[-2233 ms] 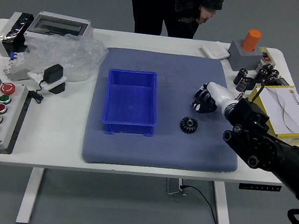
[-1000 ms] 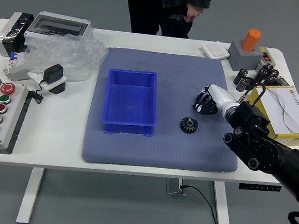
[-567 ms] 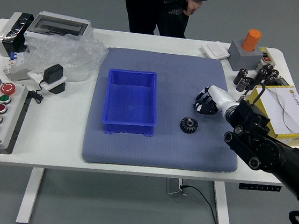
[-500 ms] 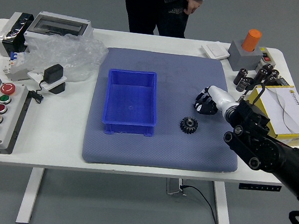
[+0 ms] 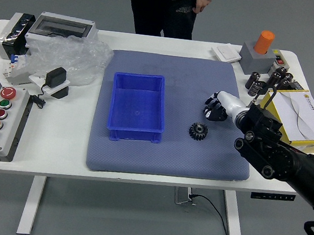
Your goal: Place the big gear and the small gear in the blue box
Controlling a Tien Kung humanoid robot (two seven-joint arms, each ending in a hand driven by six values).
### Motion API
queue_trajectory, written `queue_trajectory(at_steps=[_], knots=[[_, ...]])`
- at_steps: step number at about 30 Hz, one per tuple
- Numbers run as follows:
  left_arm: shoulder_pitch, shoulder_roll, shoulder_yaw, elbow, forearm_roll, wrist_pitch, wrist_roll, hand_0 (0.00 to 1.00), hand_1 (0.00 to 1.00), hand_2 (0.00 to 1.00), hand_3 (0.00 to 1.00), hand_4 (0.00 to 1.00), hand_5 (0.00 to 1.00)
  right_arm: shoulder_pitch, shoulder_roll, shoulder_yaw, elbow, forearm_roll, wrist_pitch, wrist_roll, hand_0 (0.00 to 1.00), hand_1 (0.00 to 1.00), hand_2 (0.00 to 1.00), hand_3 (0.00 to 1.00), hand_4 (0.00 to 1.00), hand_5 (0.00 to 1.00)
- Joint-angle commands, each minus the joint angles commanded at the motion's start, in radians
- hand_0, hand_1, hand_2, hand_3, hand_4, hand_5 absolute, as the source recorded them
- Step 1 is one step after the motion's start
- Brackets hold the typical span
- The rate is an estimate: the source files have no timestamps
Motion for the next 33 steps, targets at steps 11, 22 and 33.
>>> queue_trajectory(at_steps=[11,22,33], knots=[[0.003,0.001,-0.002,0.000,0.000,0.000,0.001,0.727,0.680,0.694,0.688,0.416,0.008,0.003,-0.007,0.005,0.020,0.003,0.009,-0.011,0.658,0.618,0.735,0.766,0.632,0.190],[0.005,0.001,0.000,0.000,-0.004,0.001,0.001,0.727,0.680,0.694,0.687,0.416,0.011,-0.006,-0.013,-0.007,0.053,-0.007,0.014,-0.029,0.654,0.612,0.730,0.751,0.637,0.210],[0.001,0.004,0.000,0.000,-0.005,0.001,0.000,0.728,0.681,0.695,0.687,0.416,0.012,-0.003,-0.035,-0.028,0.123,-0.029,0.037,-0.075,0.649,0.600,0.709,0.743,0.653,0.221]])
